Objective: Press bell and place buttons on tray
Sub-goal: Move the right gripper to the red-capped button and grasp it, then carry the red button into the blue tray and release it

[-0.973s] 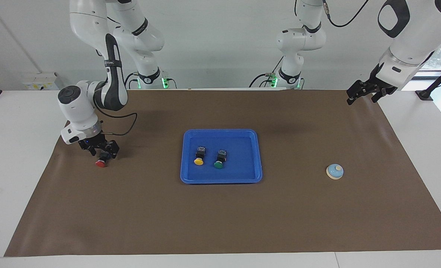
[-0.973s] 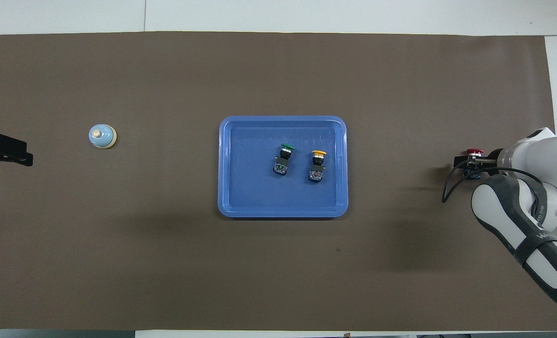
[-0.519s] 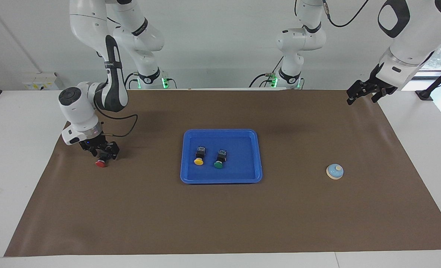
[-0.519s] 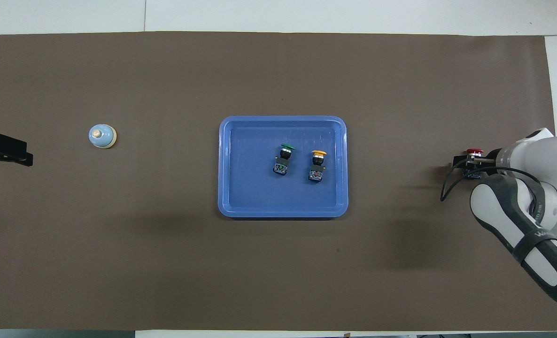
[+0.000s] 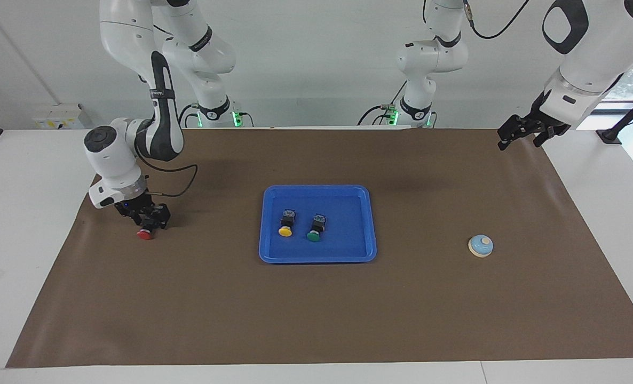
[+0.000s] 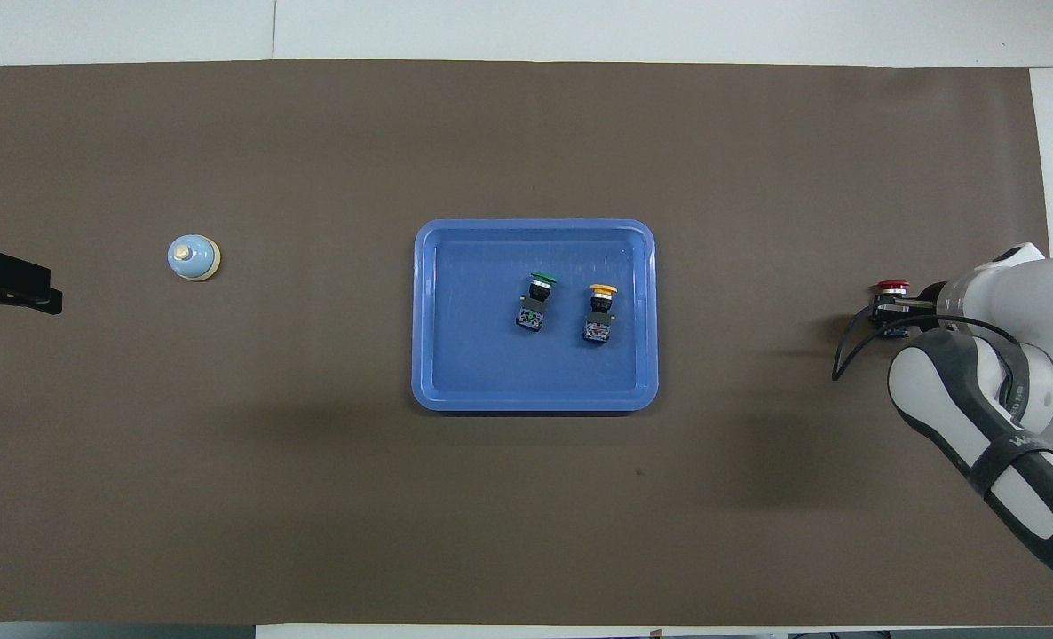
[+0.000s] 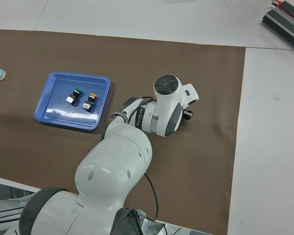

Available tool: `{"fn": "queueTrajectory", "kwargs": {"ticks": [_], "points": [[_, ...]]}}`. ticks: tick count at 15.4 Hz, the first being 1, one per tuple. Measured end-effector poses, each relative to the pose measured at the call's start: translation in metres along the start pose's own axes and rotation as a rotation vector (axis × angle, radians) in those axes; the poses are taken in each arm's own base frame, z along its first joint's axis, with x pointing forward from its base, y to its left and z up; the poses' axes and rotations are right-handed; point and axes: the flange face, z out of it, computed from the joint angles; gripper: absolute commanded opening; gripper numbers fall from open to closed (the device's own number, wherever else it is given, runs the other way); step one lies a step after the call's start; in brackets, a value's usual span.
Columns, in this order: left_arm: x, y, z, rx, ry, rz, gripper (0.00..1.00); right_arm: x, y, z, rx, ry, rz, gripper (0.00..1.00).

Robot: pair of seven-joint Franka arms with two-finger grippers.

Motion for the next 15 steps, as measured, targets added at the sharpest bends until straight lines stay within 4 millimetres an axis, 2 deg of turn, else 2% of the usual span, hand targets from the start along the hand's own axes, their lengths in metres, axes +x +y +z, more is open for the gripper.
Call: {"fn": "queueTrajectory", "kwargs": {"ticks": [5,8,9,11,13,15], "points": [[0.0,0.0,0.0,0.0,0.0,0.0,1.0,0.009,-0.009,-0.012,0.001,-0.034,-0.017,0.0],[0.0,0.0,0.0,0.0,0.0,0.0,1.0,0.028,-0.037,-0.039,0.004,-0.054,-0.063,0.0],[0.0,0.0,0.0,0.0,0.0,0.0,1.0,0.034,-0.054,-0.052,0.008,-0.061,-0.073,0.0],[0.0,0.0,0.0,0.0,0.0,0.0,1.0,0.044,-0.105,-0.082,0.017,-0.075,-0.045,0.0],[0.0,0.0,0.0,0.0,0.0,0.0,1.0,0.043,-0.17,-0.113,0.016,-0.084,-0.003,0.0],[0.0,0.0,0.0,0.0,0.0,0.0,1.0,0.033,-0.235,-0.133,0.026,-0.068,0.022,0.0]]}}
